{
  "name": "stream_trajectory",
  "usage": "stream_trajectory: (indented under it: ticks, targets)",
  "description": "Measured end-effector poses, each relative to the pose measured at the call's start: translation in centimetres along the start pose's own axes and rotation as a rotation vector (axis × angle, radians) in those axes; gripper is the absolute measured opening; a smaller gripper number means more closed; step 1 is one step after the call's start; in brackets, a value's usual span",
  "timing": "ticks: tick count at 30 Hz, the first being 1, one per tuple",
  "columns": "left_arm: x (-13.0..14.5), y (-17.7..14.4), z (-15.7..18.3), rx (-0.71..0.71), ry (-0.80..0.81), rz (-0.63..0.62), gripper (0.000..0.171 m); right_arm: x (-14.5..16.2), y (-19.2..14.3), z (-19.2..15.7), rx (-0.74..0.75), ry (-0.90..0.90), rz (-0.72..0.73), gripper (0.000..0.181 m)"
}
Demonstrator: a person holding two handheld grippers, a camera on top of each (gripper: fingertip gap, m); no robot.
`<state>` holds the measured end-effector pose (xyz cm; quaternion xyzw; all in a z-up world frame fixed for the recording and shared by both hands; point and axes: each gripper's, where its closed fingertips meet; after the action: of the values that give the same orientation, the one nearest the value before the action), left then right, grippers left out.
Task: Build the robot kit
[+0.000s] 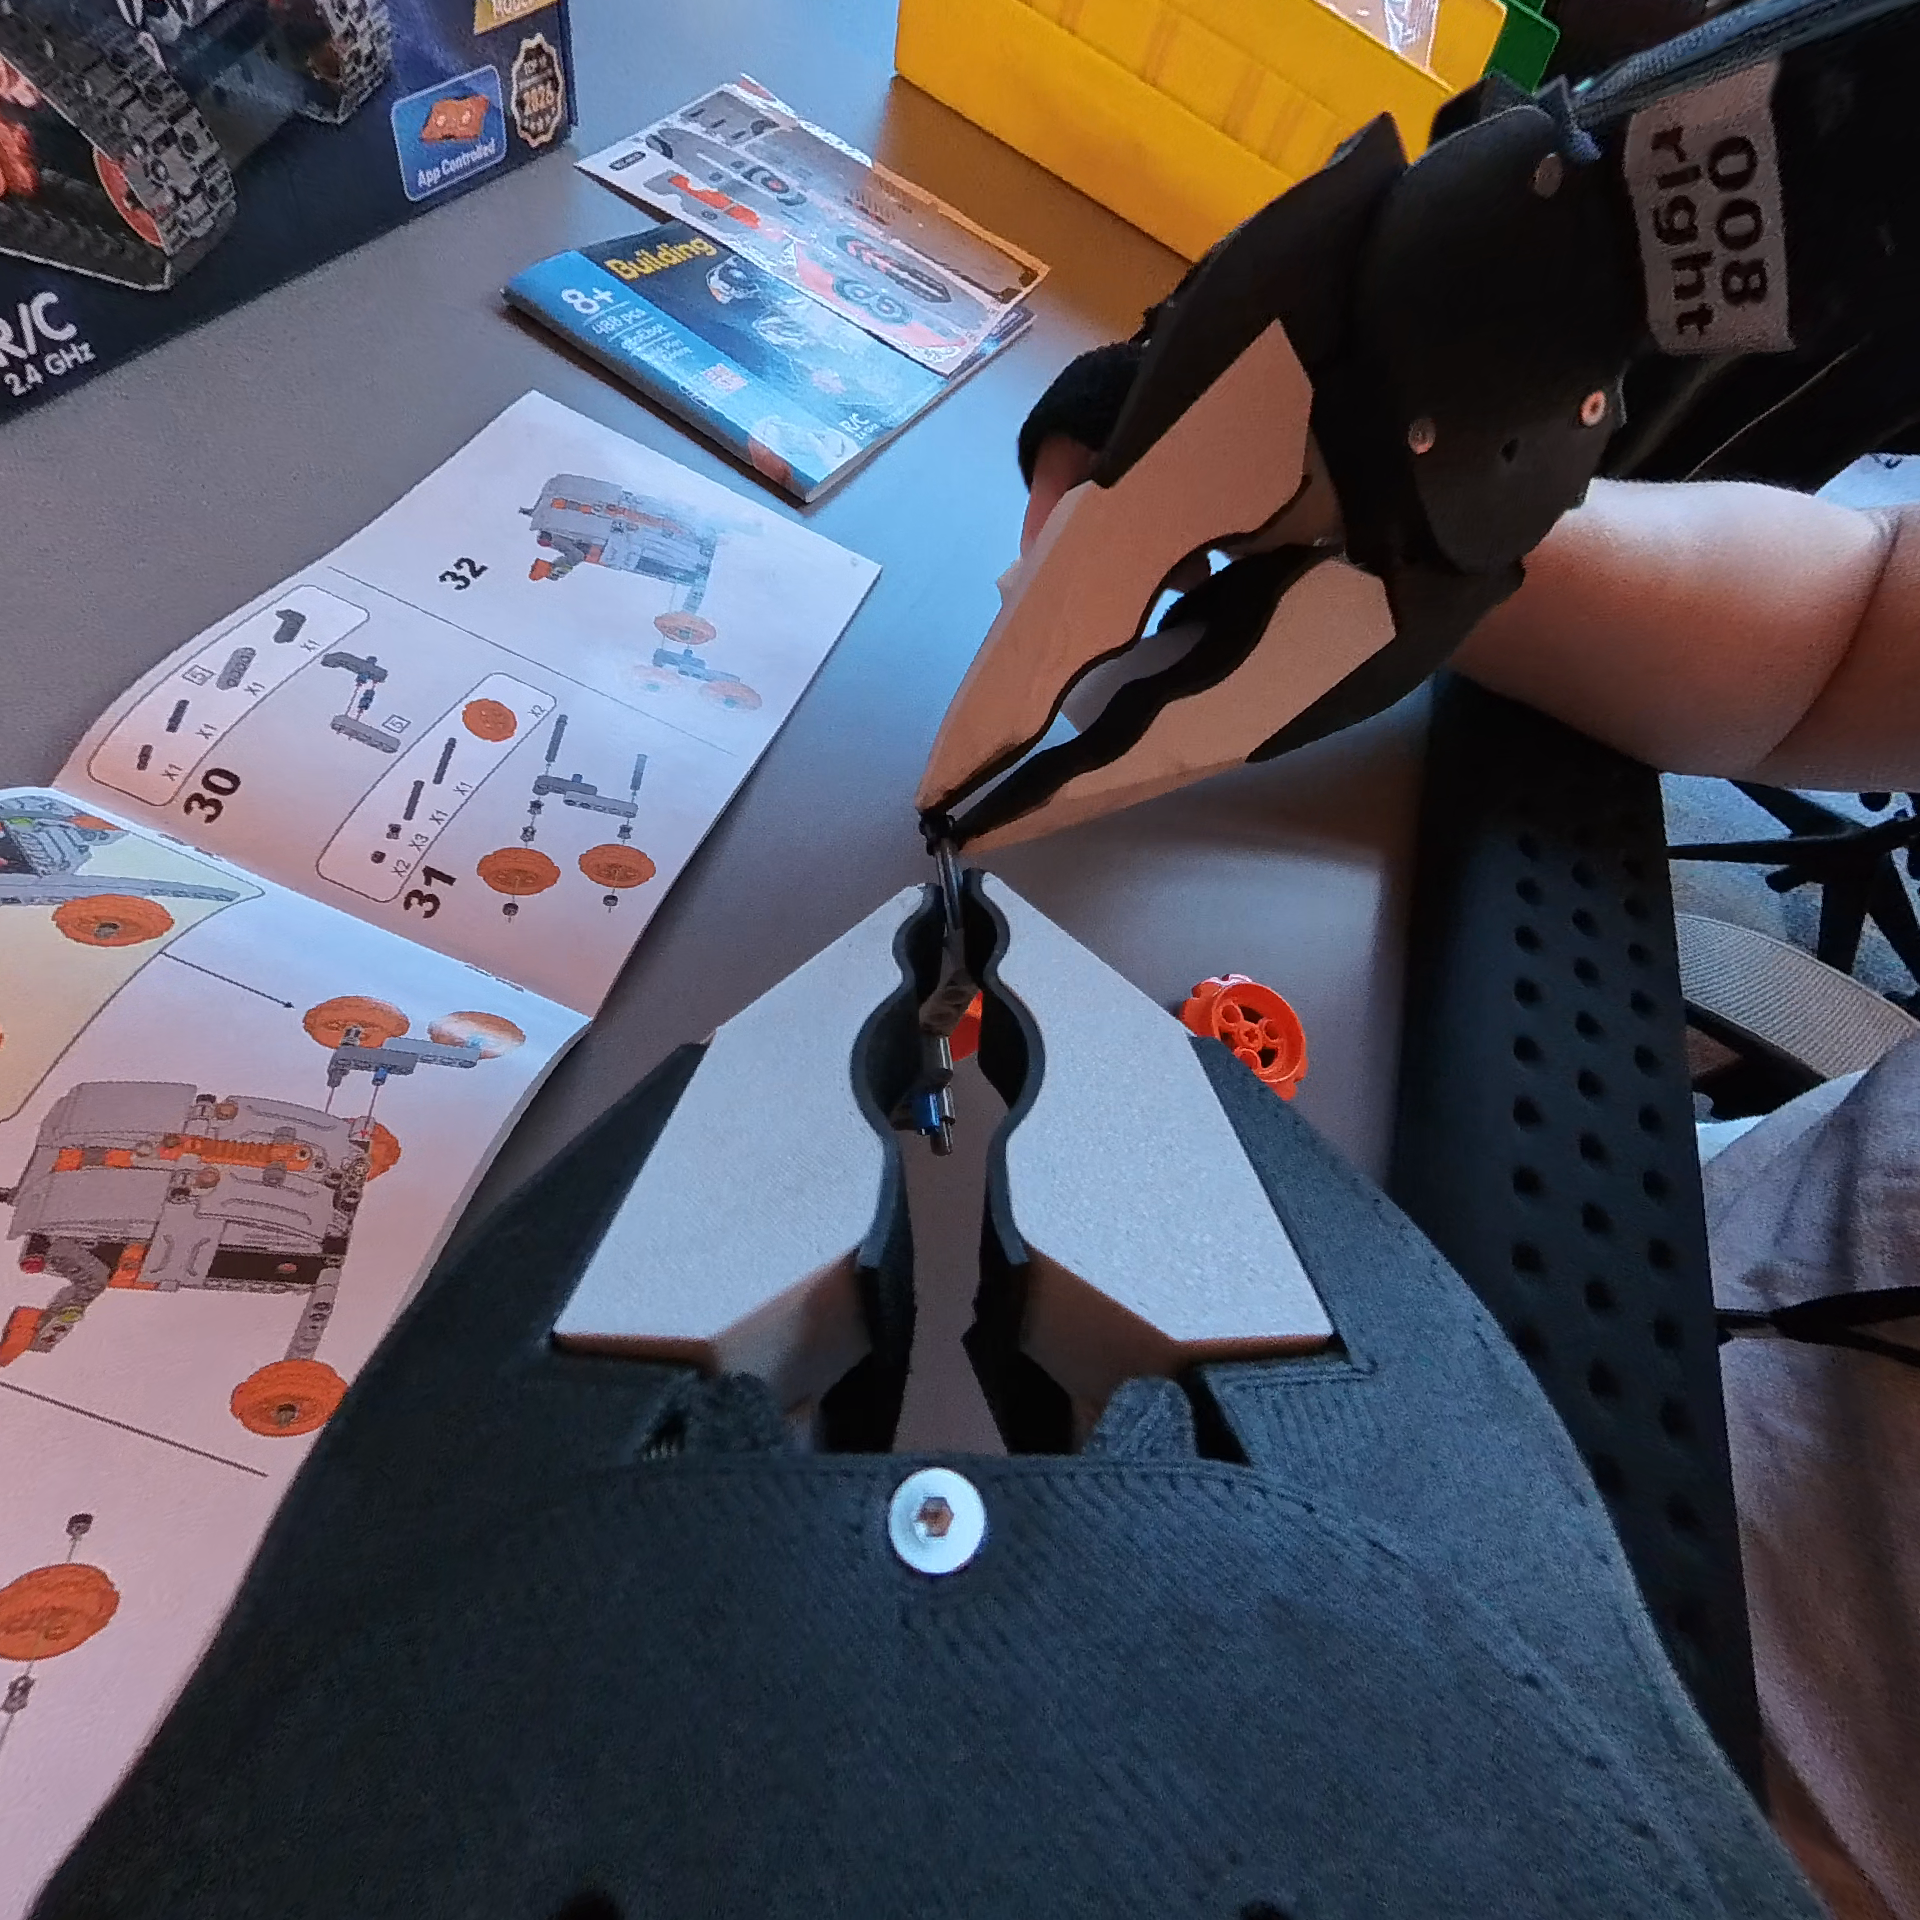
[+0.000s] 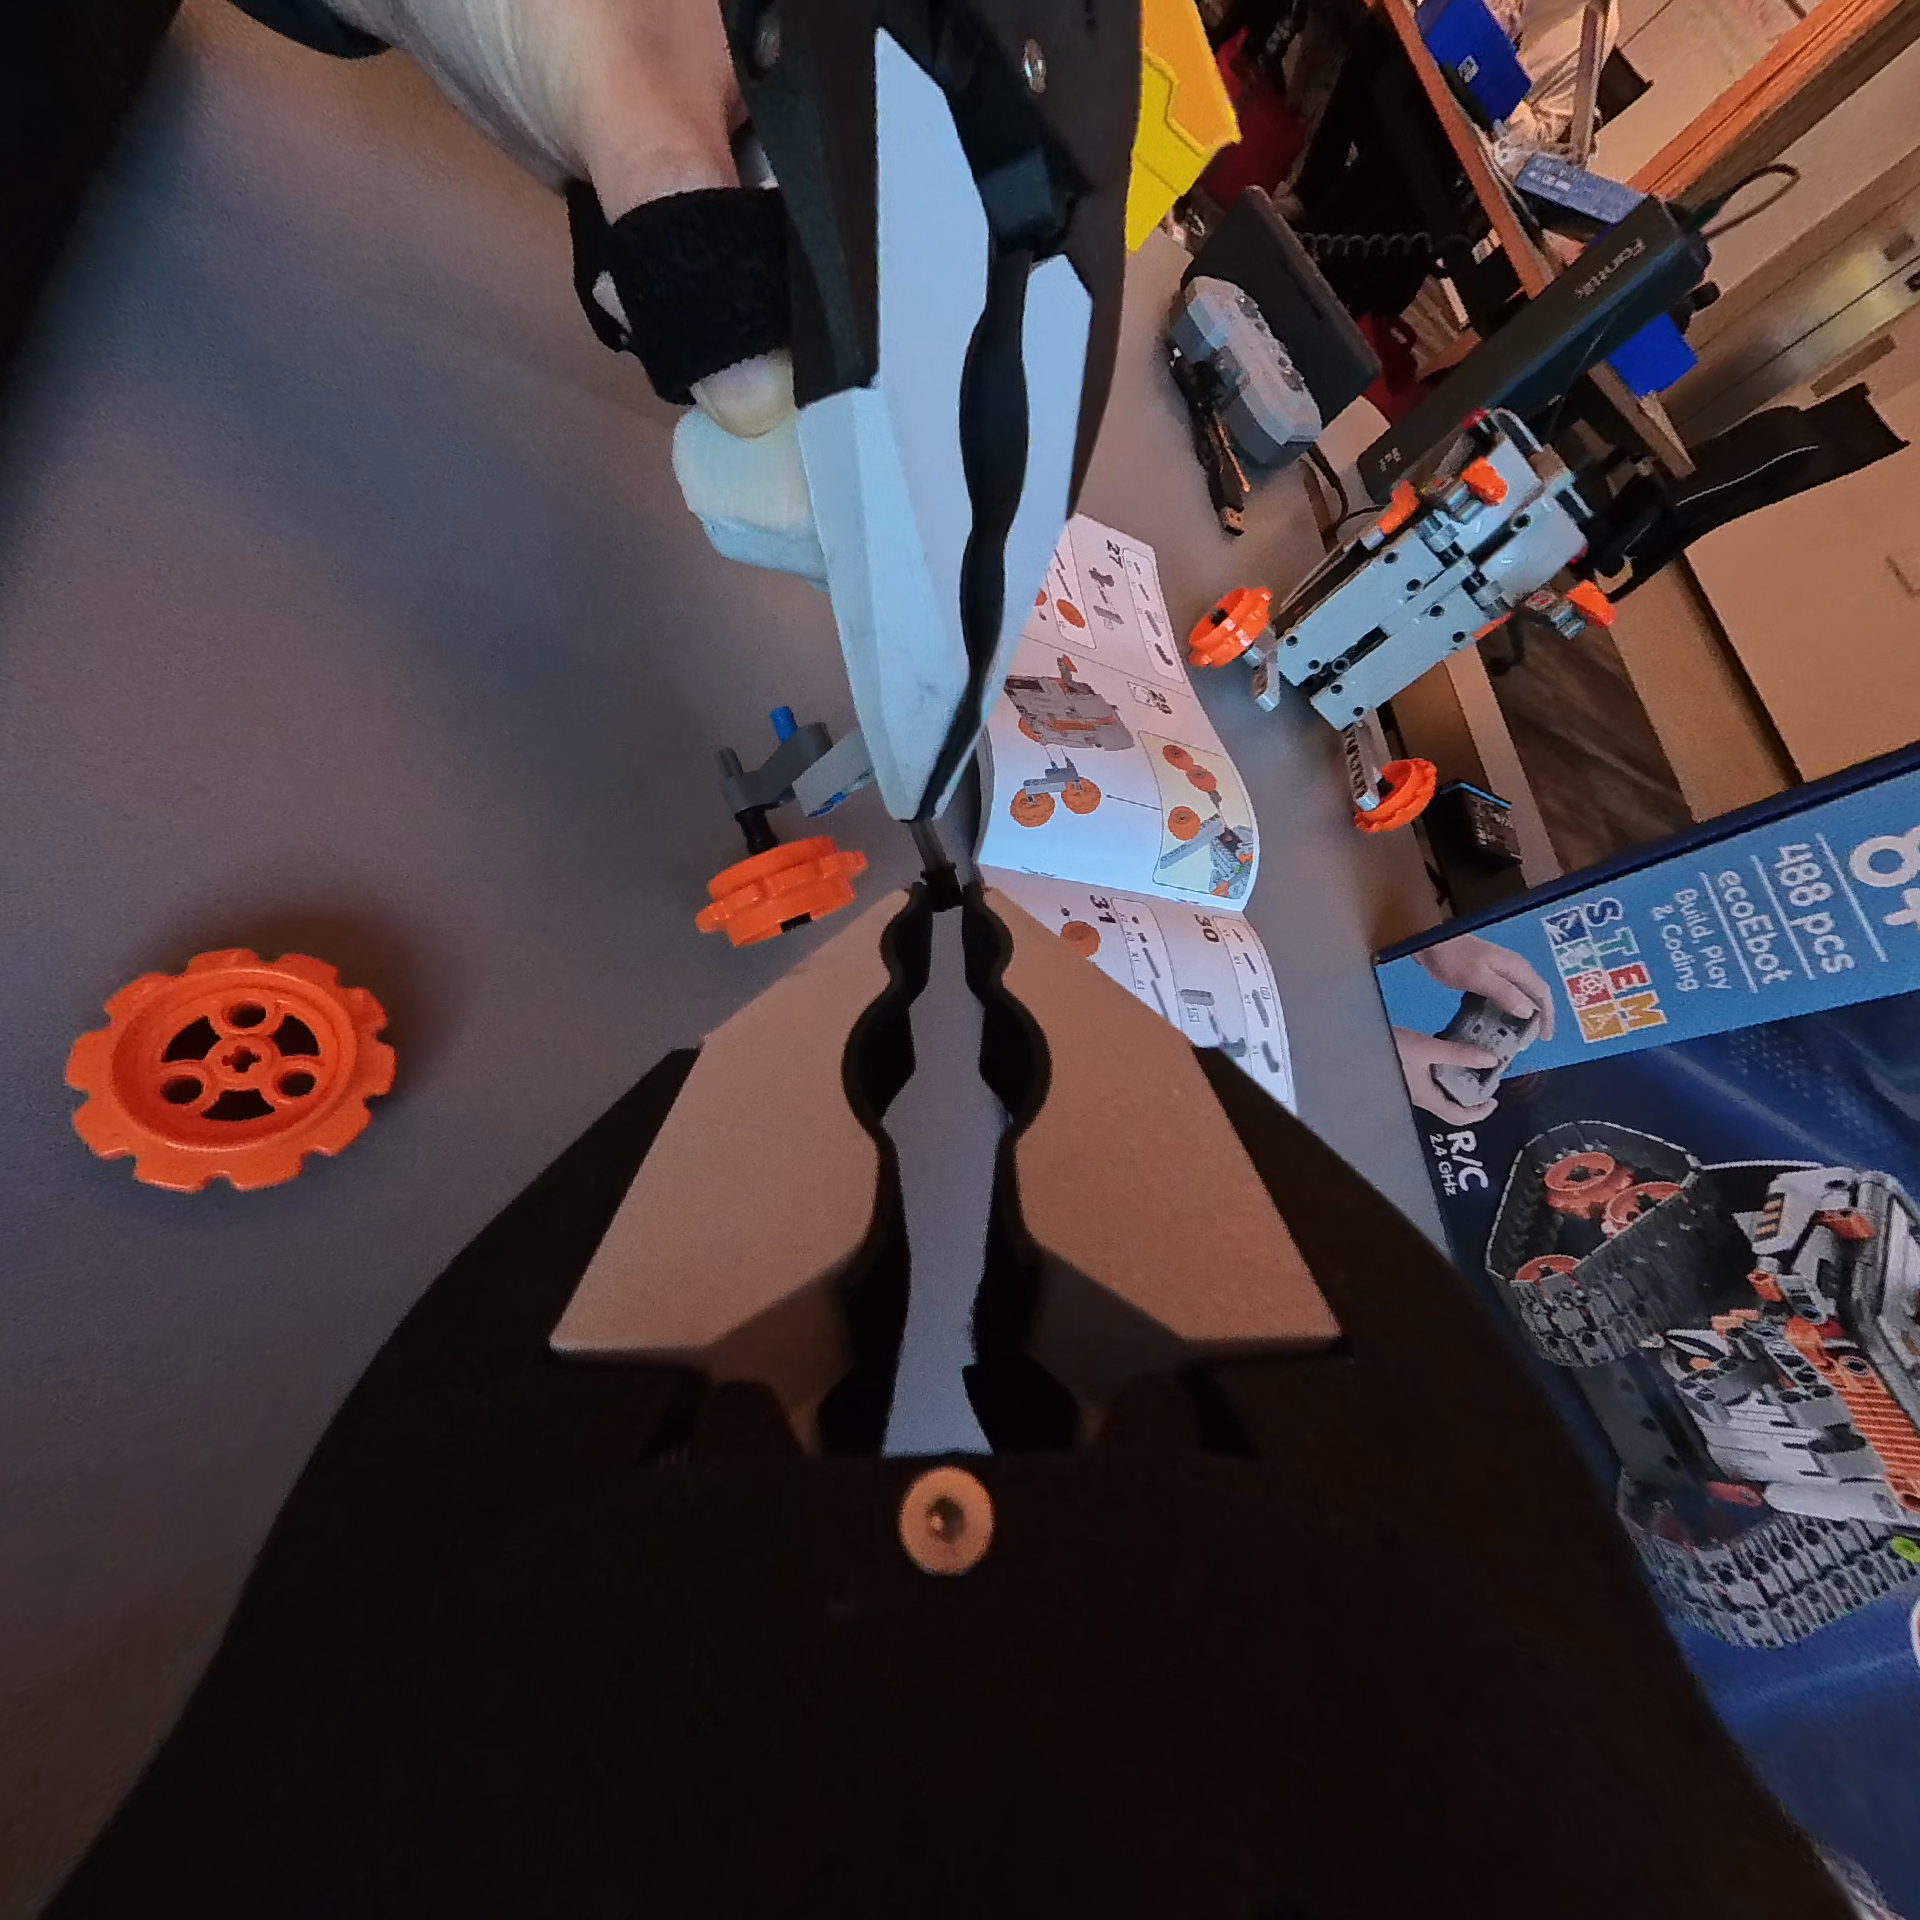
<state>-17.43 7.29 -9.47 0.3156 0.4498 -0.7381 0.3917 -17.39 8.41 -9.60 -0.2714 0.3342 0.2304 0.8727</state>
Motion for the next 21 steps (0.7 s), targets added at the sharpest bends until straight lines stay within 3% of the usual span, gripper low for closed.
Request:
stream_trajectory:
  ticks: [21]
  targets:
    - [-0.25,-0.19,-0.49,-0.119,0.068,-0.032,0.001,0.07,0.42,0.64,0.128,-0.217,-0.052,0.004]
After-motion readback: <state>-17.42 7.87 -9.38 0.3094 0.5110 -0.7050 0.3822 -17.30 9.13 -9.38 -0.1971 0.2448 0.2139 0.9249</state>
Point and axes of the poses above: each gripper's, where its closed fingertips meet, y out along the fingers, x out of its underside, z = x × y across the jaws, and after that the axes turned 14 degrees about x, right-handed
